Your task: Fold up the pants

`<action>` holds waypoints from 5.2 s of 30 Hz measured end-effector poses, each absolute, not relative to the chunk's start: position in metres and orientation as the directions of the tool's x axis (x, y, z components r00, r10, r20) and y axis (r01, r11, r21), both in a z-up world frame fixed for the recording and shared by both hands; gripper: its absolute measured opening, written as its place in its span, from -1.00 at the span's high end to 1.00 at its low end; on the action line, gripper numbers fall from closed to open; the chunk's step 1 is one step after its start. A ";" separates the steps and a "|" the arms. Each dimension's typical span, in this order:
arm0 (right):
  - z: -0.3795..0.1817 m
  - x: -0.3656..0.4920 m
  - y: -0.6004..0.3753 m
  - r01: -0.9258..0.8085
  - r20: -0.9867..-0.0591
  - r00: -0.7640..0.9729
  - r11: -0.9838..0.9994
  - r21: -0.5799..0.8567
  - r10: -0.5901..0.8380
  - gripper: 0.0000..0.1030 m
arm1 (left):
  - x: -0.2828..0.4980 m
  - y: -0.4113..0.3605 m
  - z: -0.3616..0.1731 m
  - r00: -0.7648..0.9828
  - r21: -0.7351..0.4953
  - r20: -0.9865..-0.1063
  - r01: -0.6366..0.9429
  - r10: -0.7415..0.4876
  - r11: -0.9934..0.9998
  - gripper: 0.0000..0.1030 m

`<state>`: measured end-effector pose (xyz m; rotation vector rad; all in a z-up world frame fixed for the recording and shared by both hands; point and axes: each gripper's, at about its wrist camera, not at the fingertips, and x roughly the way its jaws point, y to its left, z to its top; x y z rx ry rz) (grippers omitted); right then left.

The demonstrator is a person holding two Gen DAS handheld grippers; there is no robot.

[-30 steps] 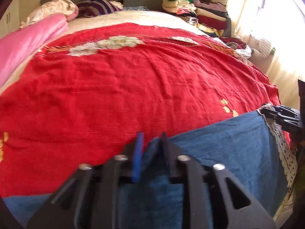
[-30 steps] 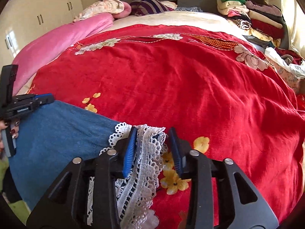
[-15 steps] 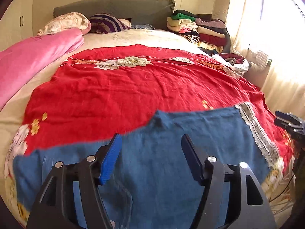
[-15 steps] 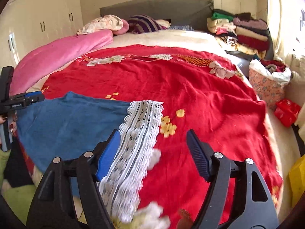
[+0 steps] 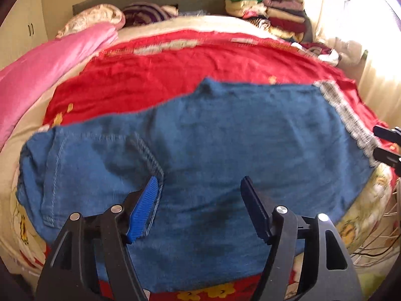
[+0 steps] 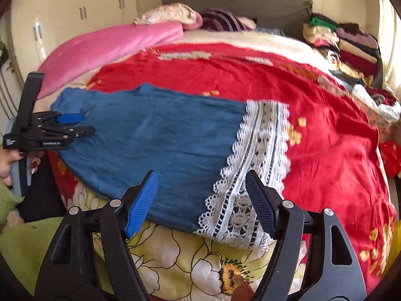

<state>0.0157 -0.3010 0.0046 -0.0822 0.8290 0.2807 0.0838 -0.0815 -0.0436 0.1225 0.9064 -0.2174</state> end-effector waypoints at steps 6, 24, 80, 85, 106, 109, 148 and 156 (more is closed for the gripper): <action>-0.021 0.020 -0.327 -0.208 -0.820 0.548 0.977 0.057 0.164 -0.03 | 0.086 -0.068 -0.051 0.579 -0.006 -0.805 0.205 -0.126 0.979 -0.61; -0.002 -0.002 -0.338 -0.185 -0.759 0.627 0.980 0.077 0.178 -0.23 | 0.076 -0.063 -0.035 0.612 -0.046 -0.774 0.202 -0.163 0.978 -0.70; 0.031 0.011 -0.327 -0.111 -0.702 0.698 0.990 0.084 0.138 -0.71 | 0.087 -0.137 0.013 0.627 0.014 -0.745 0.356 -0.228 0.934 -0.91; 0.035 0.010 -0.338 -0.083 -0.687 0.716 0.993 0.087 0.120 -0.77 | 0.095 -0.153 0.017 0.617 0.019 -0.749 0.382 -0.239 0.924 -0.91; -0.005 0.011 -0.357 -0.047 -0.722 0.671 0.982 0.185 0.168 -0.79 | 0.168 -0.236 0.016 0.557 0.014 -0.765 0.515 -0.322 0.857 -0.91; -0.008 0.011 -0.356 -0.051 -0.722 0.666 0.977 0.206 0.187 -0.79 | 0.179 -0.247 0.013 0.552 0.023 -0.768 0.529 -0.323 0.848 -0.91; -0.020 0.039 -0.319 -0.177 -0.718 0.604 0.937 0.301 0.345 0.58 | 0.208 -0.275 -0.030 0.377 -0.202 -0.761 0.637 -0.529 0.744 0.80; 0.019 0.041 -0.259 -0.357 -0.661 0.622 0.903 0.237 0.419 0.58 | 0.199 -0.216 -0.001 0.429 -0.292 -0.683 0.581 -0.591 0.760 0.81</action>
